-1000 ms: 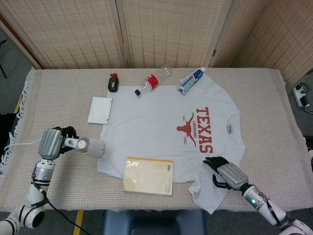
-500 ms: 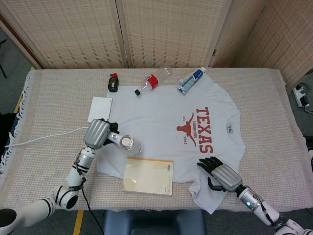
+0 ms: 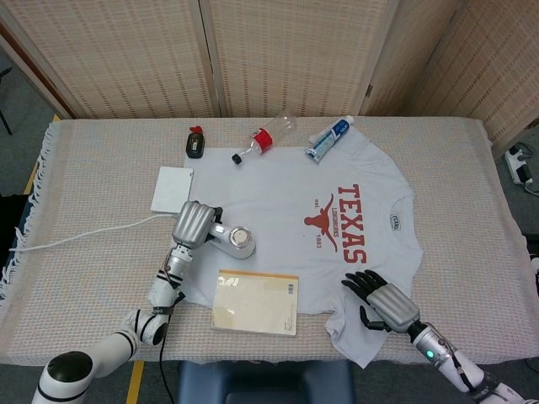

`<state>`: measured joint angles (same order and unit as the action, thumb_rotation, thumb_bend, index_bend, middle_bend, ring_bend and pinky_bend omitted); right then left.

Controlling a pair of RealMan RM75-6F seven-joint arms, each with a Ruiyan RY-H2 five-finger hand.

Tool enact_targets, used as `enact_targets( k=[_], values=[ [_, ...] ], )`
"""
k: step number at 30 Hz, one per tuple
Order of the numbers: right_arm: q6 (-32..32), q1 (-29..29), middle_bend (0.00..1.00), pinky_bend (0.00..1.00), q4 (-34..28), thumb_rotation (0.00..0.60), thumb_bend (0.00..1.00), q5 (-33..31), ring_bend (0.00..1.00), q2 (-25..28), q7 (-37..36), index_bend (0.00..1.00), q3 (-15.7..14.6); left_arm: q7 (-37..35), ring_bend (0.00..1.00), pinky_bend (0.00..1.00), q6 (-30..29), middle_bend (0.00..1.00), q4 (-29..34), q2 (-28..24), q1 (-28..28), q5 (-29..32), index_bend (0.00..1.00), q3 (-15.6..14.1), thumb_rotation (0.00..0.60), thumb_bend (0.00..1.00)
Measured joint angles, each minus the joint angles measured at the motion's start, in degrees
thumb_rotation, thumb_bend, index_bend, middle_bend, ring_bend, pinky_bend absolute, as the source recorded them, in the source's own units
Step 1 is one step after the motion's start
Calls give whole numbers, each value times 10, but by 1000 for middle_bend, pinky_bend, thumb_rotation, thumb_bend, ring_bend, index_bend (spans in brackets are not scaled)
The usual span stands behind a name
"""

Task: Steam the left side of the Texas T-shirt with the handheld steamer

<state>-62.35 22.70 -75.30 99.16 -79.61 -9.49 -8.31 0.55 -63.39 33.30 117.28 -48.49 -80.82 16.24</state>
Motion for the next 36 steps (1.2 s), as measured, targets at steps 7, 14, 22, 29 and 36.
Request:
enact_targets(
  k=[7, 14, 22, 29, 36],
  values=[
    [3, 3, 27, 0, -1, 144, 780, -5, 0, 0, -1, 0, -3, -24, 875, 728, 20, 1000, -74, 21, 8, 12, 949, -15, 600, 391],
    [7, 9, 26, 0, 0, 150, 782, -8, 0, -2, -5, 0, -5, -69, 872, 729, 12, 1000, -96, -2, 53, 11, 947, -38, 600, 390],
    [0, 11, 26, 0, -1, 186, 785, -6, 0, -4, -10, 0, -7, -116, 872, 728, -3, 1000, -112, -35, 104, 23, 947, -44, 600, 390],
    [-10, 11, 27, 0, 8, 192, 787, 1, 0, -5, -28, 0, -14, -140, 872, 728, -54, 1000, -59, -87, 133, 30, 946, -36, 600, 389],
    [-26, 8, 27, 0, 1, 193, 793, 4, 0, 9, -29, 0, -16, -116, 872, 728, -88, 1000, 81, -131, 136, 24, 947, -29, 600, 390]
  ],
)
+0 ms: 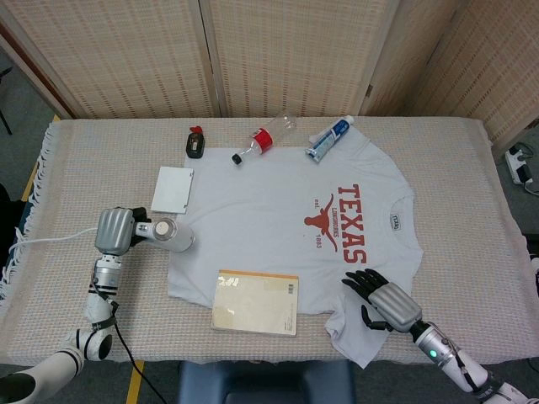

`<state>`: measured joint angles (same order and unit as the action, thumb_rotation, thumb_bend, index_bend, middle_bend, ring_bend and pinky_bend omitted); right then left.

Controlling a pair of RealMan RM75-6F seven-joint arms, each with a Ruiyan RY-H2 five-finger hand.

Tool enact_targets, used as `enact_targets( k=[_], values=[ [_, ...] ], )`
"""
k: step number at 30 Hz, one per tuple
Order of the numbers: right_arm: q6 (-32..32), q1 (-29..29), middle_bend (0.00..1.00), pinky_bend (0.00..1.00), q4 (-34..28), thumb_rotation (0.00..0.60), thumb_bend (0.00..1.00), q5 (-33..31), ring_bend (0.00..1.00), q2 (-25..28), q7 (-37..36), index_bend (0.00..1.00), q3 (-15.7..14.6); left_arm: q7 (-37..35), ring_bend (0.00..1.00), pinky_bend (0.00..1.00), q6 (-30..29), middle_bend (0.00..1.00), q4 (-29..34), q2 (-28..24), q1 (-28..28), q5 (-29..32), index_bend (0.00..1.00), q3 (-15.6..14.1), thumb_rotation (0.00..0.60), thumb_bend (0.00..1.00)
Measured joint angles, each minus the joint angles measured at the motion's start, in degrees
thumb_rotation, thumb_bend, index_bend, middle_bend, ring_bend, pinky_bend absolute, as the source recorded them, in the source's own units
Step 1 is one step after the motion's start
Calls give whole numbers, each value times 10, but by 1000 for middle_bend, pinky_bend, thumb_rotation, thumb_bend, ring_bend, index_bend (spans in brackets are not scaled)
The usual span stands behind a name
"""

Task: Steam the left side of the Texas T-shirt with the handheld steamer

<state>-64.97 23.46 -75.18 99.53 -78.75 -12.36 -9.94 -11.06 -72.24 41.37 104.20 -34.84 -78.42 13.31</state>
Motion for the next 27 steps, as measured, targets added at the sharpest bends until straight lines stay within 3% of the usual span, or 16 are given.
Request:
enact_targets(
  k=[5, 10, 17, 27],
  values=[
    [1, -3, 27, 0, -3, 199, 792, -4, 0, 2, 4, 0, -3, 77, 872, 728, 1, 1000, 90, -1, -26, -13, 948, -1, 600, 391],
    [4, -6, 27, 0, 1, 202, 793, -8, 0, -1, 4, 0, -6, 128, 871, 728, 34, 1000, 88, 51, -71, -17, 948, -1, 600, 392],
    [14, -5, 27, 0, 4, 203, 798, -11, 0, -8, 8, 0, -8, 155, 872, 729, 70, 1000, 7, 147, -139, -15, 948, 17, 600, 392],
    [16, -3, 27, 0, 0, 203, 810, -14, 0, -10, 13, 0, -4, 162, 871, 734, 120, 1000, -156, 225, -196, 25, 947, 59, 600, 394]
  ],
)
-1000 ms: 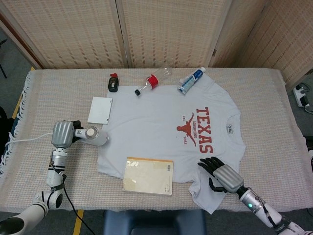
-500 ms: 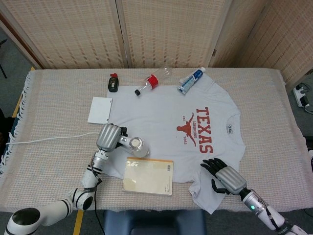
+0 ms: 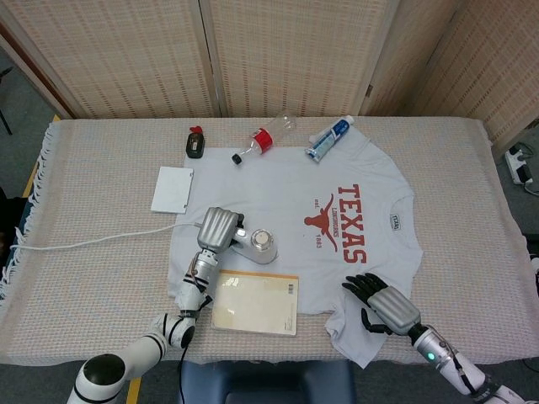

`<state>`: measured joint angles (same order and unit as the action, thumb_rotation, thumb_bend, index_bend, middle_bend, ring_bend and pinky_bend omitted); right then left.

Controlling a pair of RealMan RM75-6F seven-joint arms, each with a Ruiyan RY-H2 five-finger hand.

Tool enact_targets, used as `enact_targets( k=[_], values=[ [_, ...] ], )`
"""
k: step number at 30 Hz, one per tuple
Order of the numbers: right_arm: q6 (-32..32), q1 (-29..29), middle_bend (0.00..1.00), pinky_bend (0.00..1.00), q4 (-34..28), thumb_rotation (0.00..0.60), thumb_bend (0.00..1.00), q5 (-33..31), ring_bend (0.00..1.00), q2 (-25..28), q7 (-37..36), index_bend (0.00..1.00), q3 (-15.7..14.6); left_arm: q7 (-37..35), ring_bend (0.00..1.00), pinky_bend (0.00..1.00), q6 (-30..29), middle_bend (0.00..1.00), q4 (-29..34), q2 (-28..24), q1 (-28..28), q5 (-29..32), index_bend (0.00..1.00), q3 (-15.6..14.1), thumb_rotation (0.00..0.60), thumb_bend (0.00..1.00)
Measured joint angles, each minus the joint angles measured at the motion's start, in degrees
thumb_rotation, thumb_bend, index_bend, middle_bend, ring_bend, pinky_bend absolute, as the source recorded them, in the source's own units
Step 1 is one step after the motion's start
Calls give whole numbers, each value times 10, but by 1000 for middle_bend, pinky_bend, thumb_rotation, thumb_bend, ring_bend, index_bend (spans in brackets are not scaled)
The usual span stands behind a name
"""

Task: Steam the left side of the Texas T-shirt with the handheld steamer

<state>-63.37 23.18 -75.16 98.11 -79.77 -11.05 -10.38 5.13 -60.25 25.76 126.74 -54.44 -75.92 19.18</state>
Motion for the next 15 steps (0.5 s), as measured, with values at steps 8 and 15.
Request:
enact_targets(
  k=[8, 15],
  values=[
    [4, 2, 27, 0, -8, 204, 815, -7, 0, 3, 8, 0, 4, -32, 869, 736, 35, 1000, -107, 20, -16, 42, 945, 30, 600, 397],
    [1, 1, 27, 0, -15, 206, 815, -12, 0, 6, 12, 0, 8, -54, 864, 735, 52, 1000, -141, 0, -1, 54, 939, 30, 600, 397]
  ],
)
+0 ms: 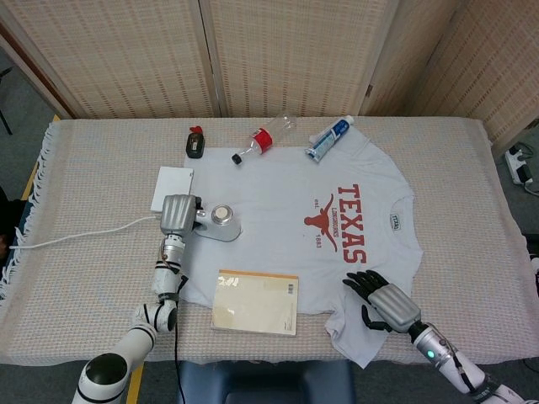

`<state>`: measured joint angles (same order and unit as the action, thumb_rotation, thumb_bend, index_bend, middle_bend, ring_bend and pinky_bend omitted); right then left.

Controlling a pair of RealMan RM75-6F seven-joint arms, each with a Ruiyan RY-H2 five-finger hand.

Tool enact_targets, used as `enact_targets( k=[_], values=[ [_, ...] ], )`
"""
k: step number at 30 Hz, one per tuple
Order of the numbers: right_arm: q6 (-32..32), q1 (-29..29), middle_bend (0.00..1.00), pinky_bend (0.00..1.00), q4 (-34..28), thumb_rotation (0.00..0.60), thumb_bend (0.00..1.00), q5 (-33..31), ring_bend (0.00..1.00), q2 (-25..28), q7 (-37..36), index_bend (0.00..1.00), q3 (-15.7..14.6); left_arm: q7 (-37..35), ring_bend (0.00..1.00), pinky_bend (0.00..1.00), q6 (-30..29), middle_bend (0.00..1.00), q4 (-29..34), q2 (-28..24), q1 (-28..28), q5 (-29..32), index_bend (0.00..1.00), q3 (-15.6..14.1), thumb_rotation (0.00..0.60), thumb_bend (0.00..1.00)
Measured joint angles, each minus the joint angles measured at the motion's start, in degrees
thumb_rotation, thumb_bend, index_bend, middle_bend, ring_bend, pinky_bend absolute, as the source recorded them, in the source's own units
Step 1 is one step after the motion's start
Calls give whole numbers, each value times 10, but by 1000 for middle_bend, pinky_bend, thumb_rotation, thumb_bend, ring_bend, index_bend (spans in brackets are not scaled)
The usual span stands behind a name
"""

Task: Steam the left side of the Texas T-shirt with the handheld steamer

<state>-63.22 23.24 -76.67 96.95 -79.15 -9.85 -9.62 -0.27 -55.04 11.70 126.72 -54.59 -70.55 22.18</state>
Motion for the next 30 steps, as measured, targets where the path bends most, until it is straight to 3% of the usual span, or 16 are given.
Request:
enact_targets(
  k=[7, 15, 21, 30],
  values=[
    [-3, 0, 27, 0, -8, 209, 817, 2, 0, 5, 6, 0, 0, -48, 862, 735, -17, 1000, -3, -38, 48, -24, 939, -35, 600, 396],
    [-6, 1, 27, 0, -17, 206, 817, 8, 0, 8, 11, 0, -2, -122, 861, 735, -101, 1000, 61, -89, 100, -60, 939, -73, 600, 395],
    [-11, -2, 27, 0, -17, 207, 817, 10, 0, 9, 9, 0, -4, -114, 858, 735, -143, 1000, 124, -109, 123, -93, 939, -109, 600, 395],
    [-17, -5, 27, 0, -18, 205, 818, 12, 0, 10, 7, 0, -5, -88, 855, 735, -168, 1000, 158, -127, 167, -132, 938, -162, 600, 396]
  ],
)
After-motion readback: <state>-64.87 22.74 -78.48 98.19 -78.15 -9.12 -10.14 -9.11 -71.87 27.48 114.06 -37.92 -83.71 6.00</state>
